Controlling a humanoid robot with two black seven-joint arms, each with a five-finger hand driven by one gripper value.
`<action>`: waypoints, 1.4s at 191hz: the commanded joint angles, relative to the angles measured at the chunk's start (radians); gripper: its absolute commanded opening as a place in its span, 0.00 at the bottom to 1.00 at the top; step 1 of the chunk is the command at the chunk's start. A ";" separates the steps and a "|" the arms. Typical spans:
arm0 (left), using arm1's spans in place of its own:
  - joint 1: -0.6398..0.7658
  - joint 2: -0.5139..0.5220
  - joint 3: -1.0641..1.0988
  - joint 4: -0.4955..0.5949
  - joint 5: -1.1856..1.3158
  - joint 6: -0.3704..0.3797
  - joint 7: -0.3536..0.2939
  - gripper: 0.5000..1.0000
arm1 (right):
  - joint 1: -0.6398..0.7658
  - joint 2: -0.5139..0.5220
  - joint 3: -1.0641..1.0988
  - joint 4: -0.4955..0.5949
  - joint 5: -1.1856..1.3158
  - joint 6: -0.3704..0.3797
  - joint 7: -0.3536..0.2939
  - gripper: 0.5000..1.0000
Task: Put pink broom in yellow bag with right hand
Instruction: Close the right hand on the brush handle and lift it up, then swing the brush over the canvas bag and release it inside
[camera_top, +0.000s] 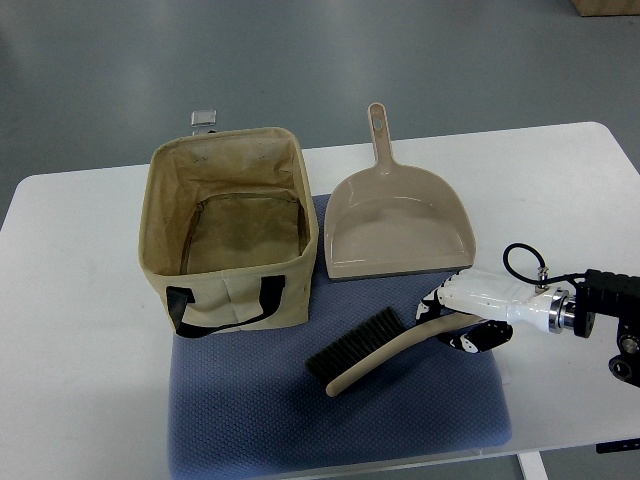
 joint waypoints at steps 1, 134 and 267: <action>0.000 0.000 0.000 0.000 0.000 0.000 0.000 1.00 | 0.000 0.002 -0.003 -0.005 -0.004 -0.006 -0.001 0.04; 0.001 0.000 0.000 0.000 0.000 0.000 0.000 1.00 | 0.178 -0.143 0.016 -0.007 0.121 -0.140 0.016 0.00; 0.001 0.000 0.000 0.000 0.000 0.000 0.000 1.00 | 0.568 0.030 0.016 -0.106 0.250 -0.080 -0.003 0.00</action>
